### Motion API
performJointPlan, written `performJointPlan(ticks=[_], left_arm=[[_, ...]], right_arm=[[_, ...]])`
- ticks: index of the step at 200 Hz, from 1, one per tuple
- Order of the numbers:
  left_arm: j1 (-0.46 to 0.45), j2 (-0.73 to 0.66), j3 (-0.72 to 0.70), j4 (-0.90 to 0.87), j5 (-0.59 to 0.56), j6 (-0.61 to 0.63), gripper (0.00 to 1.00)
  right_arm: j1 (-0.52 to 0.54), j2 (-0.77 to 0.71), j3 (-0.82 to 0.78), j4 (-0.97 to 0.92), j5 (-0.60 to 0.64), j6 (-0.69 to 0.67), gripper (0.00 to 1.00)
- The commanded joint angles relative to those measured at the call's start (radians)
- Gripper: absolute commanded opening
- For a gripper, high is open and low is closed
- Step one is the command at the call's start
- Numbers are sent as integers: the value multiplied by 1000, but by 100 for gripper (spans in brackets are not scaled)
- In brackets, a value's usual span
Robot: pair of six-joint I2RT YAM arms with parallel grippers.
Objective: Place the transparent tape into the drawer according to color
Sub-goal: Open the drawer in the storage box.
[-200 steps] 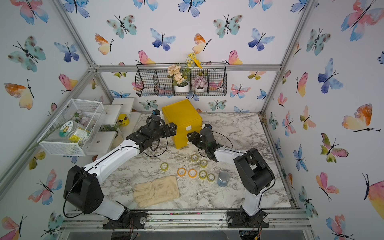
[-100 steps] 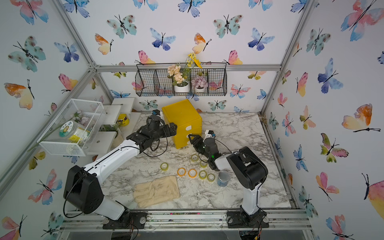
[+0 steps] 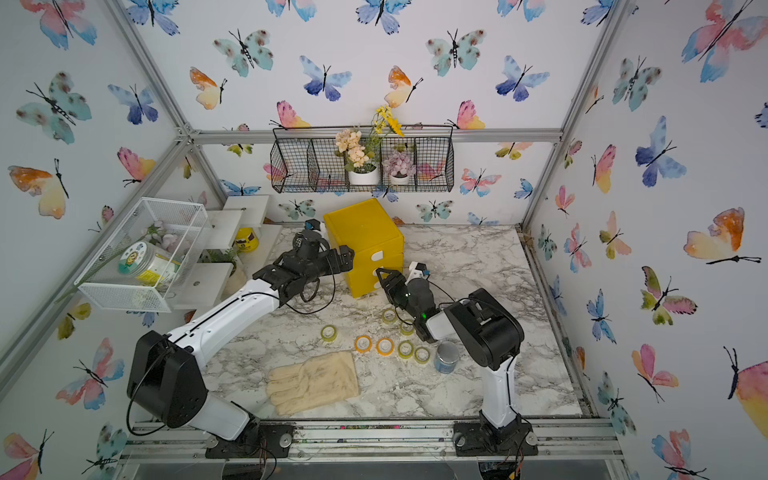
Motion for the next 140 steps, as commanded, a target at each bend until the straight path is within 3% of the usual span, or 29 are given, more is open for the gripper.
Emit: performJointPlan(ticks=[1, 73, 140], left_arm=[[-1, 21, -31, -88, 25, 22, 99], [-2, 21, -31, -89, 26, 23, 100], [0, 18, -34, -89, 24, 24, 100]], right_arm=[[-3, 27, 31, 76, -20, 3, 62], [-3, 82, 71, 118, -30, 12, 56], [-3, 89, 48, 162, -26, 6, 40]])
